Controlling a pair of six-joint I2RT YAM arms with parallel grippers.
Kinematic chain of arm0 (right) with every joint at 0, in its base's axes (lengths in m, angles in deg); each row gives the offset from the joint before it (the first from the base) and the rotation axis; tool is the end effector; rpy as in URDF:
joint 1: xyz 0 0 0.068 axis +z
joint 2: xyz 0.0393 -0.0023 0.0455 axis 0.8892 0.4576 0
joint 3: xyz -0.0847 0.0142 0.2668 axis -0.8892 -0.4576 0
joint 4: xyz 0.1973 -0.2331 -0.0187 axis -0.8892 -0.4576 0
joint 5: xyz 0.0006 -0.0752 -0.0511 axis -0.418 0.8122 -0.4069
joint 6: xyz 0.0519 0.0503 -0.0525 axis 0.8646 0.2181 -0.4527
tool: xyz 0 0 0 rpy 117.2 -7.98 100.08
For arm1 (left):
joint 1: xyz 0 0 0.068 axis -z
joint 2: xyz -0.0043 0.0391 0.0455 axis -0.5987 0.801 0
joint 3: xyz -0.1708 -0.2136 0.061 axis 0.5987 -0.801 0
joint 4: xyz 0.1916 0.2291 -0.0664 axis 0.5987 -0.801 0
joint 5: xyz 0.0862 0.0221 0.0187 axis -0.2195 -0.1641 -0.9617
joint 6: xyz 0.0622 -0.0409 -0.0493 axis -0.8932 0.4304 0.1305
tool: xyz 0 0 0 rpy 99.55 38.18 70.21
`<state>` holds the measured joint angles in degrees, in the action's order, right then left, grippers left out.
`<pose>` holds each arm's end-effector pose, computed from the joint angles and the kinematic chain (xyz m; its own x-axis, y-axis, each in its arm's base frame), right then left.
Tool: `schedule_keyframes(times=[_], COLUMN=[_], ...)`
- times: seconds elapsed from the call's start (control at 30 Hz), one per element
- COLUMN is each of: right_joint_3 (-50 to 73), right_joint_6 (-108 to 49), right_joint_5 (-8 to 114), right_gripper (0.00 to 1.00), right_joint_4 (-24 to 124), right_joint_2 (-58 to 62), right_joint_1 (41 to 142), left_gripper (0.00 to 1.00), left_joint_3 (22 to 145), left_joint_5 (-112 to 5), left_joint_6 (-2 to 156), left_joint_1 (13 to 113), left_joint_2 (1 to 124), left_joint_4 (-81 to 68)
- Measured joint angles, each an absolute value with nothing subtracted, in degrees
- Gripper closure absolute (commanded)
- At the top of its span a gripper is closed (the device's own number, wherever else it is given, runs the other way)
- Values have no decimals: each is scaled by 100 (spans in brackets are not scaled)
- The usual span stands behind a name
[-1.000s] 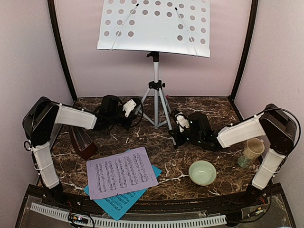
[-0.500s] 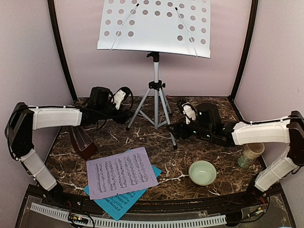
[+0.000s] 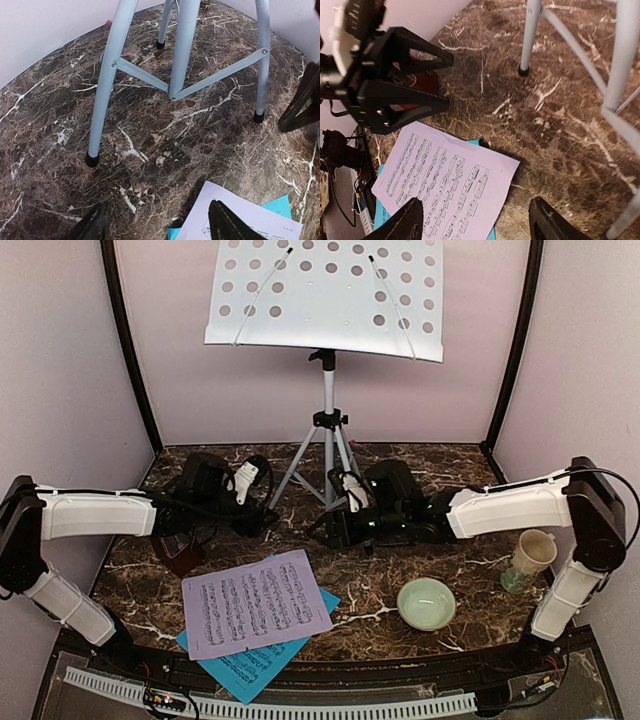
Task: Set up the instrument practice props
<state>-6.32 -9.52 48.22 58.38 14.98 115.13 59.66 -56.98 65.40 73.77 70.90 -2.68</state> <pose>0.2572 0.3607 0.1856 -0.6606 -0.1399 -0.7376 -0.6603 0.5757 0.4822 0.3125 -0.2435 0.1856 -0.3961 0.3006 -0.8676 0.6560 0.7538 -0.0383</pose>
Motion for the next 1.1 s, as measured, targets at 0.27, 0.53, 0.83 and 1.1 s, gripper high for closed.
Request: schedule_keyframes(times=[0.27, 0.53, 0.83, 1.1], right_joint_3=[-37, 450, 522, 378], right_joint_6=[-62, 266, 533, 1000], right_joint_5=[4944, 4972, 4682, 4266], right_gripper=[23, 31, 53, 85], right_joint_4=[5497, 5526, 5980, 6706], right_joint_2=[2731, 3493, 3931, 4070], right_joint_1=[11705, 11712, 11714, 11716], left_gripper=[29, 29, 29, 29], left_joint_3=[5902, 5900, 5900, 5900], left_joint_5=[-5776, -5778, -5776, -5881], left_joint_6=[6645, 6685, 6685, 6665], left_joint_1=[7429, 7442, 7469, 7484], left_joint_2=[6753, 6528, 6351, 6182], left_joint_4=[-229, -180, -183, -204])
